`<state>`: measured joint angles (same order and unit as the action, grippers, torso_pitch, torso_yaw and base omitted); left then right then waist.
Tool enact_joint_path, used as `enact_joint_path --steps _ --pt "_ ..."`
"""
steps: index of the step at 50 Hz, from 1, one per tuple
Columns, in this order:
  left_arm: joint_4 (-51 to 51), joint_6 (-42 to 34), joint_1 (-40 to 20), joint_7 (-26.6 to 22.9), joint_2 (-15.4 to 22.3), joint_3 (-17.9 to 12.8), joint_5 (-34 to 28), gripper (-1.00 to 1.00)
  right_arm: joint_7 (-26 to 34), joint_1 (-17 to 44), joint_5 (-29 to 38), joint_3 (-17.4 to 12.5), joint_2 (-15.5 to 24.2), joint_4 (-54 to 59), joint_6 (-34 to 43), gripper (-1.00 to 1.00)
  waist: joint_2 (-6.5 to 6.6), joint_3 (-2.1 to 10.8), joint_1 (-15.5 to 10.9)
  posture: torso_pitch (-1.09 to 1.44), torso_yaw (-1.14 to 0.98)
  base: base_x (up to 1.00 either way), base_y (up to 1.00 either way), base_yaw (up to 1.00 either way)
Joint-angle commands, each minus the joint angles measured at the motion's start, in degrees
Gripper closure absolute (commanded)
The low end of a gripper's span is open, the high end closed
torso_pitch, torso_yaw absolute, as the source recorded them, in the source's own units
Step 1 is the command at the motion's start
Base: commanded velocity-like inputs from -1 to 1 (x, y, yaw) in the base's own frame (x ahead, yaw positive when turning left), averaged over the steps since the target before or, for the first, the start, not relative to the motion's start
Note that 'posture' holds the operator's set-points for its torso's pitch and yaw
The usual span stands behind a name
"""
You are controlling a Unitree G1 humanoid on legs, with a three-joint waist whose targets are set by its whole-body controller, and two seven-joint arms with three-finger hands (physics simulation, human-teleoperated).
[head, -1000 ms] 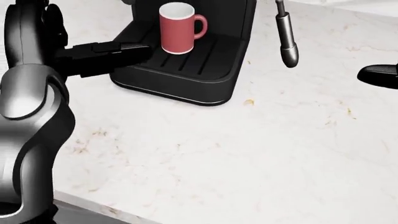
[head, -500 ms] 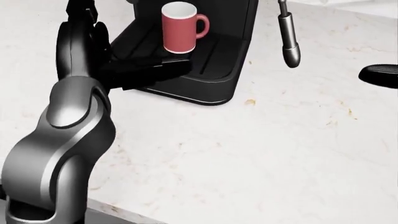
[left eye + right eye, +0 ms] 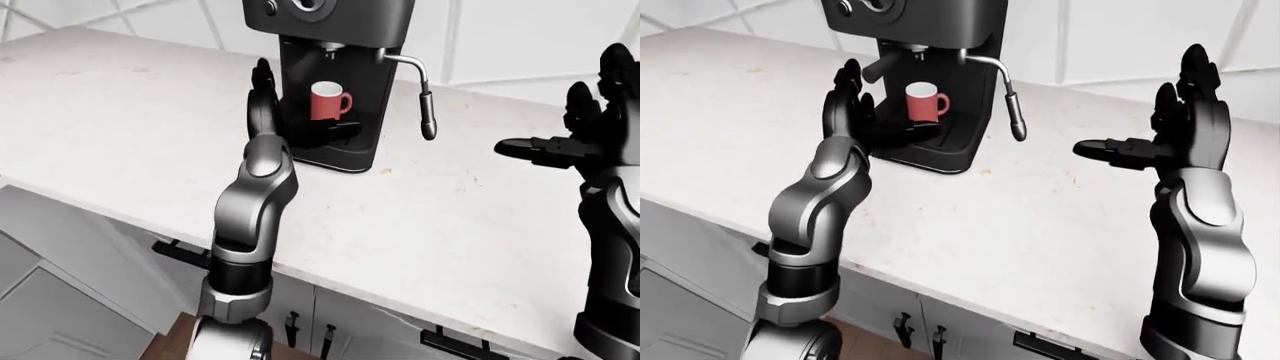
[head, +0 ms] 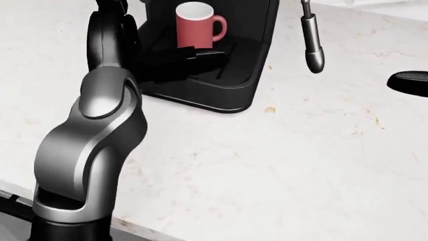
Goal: Pick the mug from under the coffee machine dispenser and place it on the counter.
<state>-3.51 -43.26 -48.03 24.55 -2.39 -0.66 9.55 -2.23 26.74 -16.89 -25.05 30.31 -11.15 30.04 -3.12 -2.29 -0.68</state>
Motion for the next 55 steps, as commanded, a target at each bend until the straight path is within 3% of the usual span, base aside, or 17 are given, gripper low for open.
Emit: enact_joint_path --steps 1,36,55 --pt "-0.7 2.9 -2.0 -0.1 0.0 0.2 -0.3 -1.00 -0.1 1.5 0.0 -0.9 1.2 -1.8 -1.7 -1.00 -0.41 1.43 0.0 0.00 0.00 0.00 0.00 0.00" --pt "19.6 15.2 -9.2 -0.9 -2.5 0.9 -1.9 -1.00 -0.1 1.1 -0.4 -1.1 1.3 -1.4 -2.2 -1.00 -1.12 1.58 -0.2 0.00 0.00 0.00 0.00 0.00" --pt "35.2 26.3 -14.1 2.3 -3.0 0.0 -2.1 -1.00 -0.3 1.0 -1.0 -1.5 1.6 -1.7 -2.1 -1.00 -1.44 1.65 -0.2 0.00 0.00 0.00 0.00 0.00"
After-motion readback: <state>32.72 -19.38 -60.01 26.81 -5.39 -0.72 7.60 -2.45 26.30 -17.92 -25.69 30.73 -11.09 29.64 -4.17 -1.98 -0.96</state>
